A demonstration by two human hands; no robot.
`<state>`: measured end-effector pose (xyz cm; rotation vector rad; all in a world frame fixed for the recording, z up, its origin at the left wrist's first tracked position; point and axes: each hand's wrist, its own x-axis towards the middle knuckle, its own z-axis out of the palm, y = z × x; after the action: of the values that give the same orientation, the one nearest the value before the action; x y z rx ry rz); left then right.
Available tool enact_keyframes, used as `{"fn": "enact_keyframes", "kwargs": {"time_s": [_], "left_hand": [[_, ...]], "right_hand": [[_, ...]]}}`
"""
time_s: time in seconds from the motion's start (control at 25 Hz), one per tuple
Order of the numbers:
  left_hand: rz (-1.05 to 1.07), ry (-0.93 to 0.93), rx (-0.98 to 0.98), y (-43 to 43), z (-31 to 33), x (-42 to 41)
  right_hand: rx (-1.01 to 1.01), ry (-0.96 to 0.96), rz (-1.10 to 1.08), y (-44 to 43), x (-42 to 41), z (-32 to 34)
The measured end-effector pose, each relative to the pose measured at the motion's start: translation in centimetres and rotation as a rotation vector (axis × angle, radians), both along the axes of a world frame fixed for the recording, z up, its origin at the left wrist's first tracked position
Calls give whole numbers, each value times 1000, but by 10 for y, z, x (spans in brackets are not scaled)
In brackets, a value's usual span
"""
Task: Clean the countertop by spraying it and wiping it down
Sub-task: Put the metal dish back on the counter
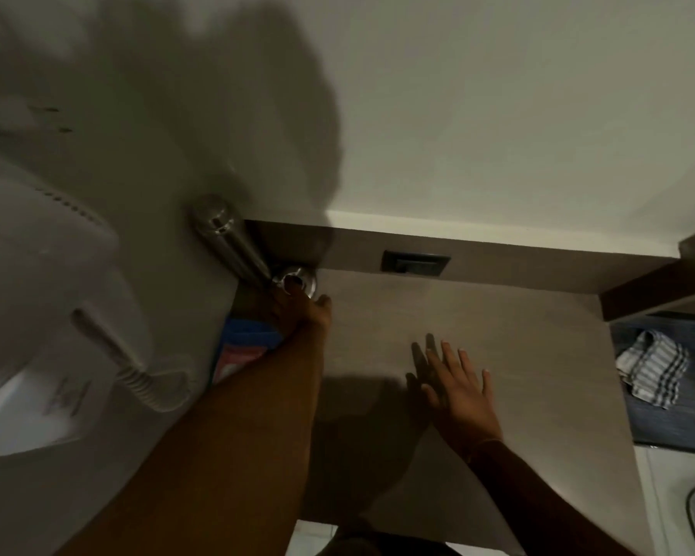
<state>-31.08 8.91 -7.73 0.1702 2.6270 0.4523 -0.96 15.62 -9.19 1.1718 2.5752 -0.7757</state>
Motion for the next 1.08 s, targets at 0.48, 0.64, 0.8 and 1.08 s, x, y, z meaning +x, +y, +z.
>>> {"fn": "enact_keyframes", "kwargs": {"time_s": [0.48, 0.64, 0.8, 1.08], "left_hand": [[-204, 67, -106, -6, -2, 44], [-368, 46, -35, -3, 12, 122], [-702, 144, 63, 14, 17, 185], [-1050, 104, 61, 64, 18, 223]], "right_hand": [[-68, 150, -226, 22, -12, 16], [-551, 541, -585, 21, -42, 28], [-728, 673, -845, 39, -33, 29], [-459, 711, -1258, 113, 60, 25]]}}
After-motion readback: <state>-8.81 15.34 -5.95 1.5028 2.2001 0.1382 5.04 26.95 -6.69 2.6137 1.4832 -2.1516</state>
